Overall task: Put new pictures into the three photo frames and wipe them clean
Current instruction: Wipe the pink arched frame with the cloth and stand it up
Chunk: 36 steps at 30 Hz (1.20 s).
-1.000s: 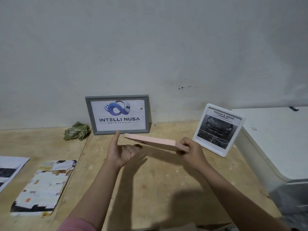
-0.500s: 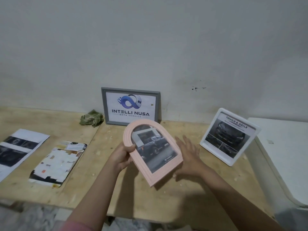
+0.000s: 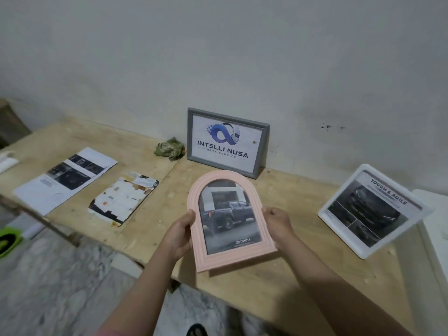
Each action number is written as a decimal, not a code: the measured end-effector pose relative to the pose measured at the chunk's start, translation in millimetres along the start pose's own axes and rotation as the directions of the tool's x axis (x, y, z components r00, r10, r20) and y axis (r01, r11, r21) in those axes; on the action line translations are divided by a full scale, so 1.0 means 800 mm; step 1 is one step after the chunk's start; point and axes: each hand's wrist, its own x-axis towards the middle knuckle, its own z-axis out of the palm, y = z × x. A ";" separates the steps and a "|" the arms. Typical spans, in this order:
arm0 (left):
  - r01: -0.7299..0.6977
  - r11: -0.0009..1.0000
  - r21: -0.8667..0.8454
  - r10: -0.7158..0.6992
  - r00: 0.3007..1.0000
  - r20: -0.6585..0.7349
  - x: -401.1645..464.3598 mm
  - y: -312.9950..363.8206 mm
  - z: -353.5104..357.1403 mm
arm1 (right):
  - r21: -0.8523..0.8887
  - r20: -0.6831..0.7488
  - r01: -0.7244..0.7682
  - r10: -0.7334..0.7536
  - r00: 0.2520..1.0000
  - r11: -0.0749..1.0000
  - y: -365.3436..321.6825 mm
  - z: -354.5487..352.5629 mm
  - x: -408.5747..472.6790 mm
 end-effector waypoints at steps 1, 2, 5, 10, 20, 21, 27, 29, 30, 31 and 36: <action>-0.003 1.000 0.011 0.003 1.000 -0.020 -0.005 -0.003 -0.007 | -0.023 0.003 0.001 -0.001 1.000 1.000 -0.002 0.008 -0.001; -0.012 1.000 0.027 0.013 0.999 -0.032 -0.009 -0.004 -0.012 | -0.022 0.001 0.011 -0.011 1.000 1.000 -0.003 0.015 -0.001; -0.059 0.997 0.053 0.064 0.994 -0.094 -0.017 -0.004 -0.035 | -0.012 0.056 0.041 -0.041 0.998 0.999 -0.016 0.044 -0.003; -0.104 0.992 0.069 0.116 0.974 -0.196 -0.021 0.025 -0.093 | 0.050 0.159 0.039 -0.047 0.986 0.998 -0.052 0.116 -0.004; -0.151 0.985 0.085 0.172 0.907 -0.385 -0.001 0.135 -0.291 | 0.076 0.175 0.070 -0.082 0.981 0.995 -0.125 0.332 0.030; -0.156 0.985 0.079 0.174 0.901 -0.396 0.004 0.145 -0.307 | 0.037 0.162 0.081 -0.086 0.983 0.996 -0.129 0.349 0.036; -0.150 0.988 0.041 0.152 0.877 -0.456 0.033 0.200 -0.357 | -0.224 0.165 0.307 -0.274 0.947 0.925 -0.190 0.418 0.066; -0.142 0.989 0.033 0.141 0.866 -0.480 0.049 0.214 -0.364 | -0.368 0.231 0.432 -0.369 0.900 0.823 -0.215 0.438 0.098; -0.138 0.990 0.024 0.131 0.859 -0.496 0.064 0.222 -0.367 | -0.455 0.270 0.486 -0.405 0.874 0.746 -0.228 0.449 0.121; -0.136 0.991 0.020 0.127 0.856 -0.501 0.071 0.226 -0.368 | -0.536 0.302 0.527 -0.432 0.850 0.660 -0.239 0.455 0.139; -0.149 0.989 0.024 0.140 0.851 -0.507 0.120 0.248 -0.370 | -0.826 0.422 0.490 -0.272 0.865 0.278 -0.293 0.479 0.227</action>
